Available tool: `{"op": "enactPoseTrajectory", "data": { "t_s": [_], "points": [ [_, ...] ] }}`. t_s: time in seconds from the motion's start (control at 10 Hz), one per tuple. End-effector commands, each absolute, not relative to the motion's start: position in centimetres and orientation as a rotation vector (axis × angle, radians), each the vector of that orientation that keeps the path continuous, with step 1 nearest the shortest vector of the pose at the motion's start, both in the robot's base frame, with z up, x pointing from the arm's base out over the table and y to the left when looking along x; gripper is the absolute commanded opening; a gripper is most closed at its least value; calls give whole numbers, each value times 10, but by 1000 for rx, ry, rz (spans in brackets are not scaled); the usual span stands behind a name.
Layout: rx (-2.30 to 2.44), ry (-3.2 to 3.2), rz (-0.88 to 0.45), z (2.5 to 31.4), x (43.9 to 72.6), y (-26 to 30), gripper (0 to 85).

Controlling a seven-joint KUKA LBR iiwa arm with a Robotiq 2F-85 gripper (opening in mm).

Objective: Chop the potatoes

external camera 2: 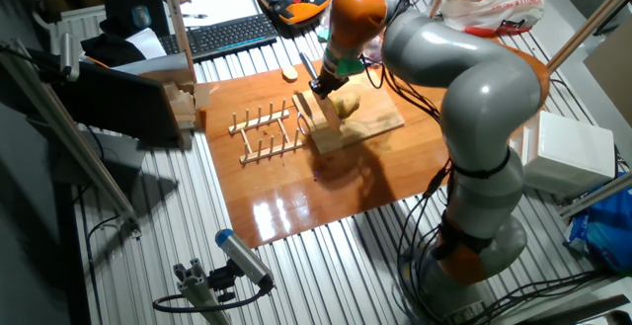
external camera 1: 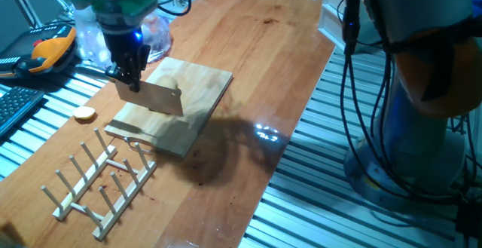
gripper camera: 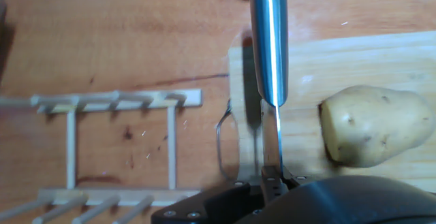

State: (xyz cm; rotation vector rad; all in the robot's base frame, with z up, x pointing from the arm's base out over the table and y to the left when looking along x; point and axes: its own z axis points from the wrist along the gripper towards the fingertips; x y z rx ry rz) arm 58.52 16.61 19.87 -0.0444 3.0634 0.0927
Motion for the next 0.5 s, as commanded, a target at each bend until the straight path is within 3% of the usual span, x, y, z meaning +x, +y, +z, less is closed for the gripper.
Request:
{"op": "enactPoseTrajectory", "data": {
  "t_s": [0.0, 0.1, 0.4],
  "points": [
    [-23, 3095, 92, 198, 585, 166, 0],
    [-4, 3115, 117, 198, 585, 166, 0],
    [-130, 3119, -13, 198, 585, 166, 0]
  ]
}}
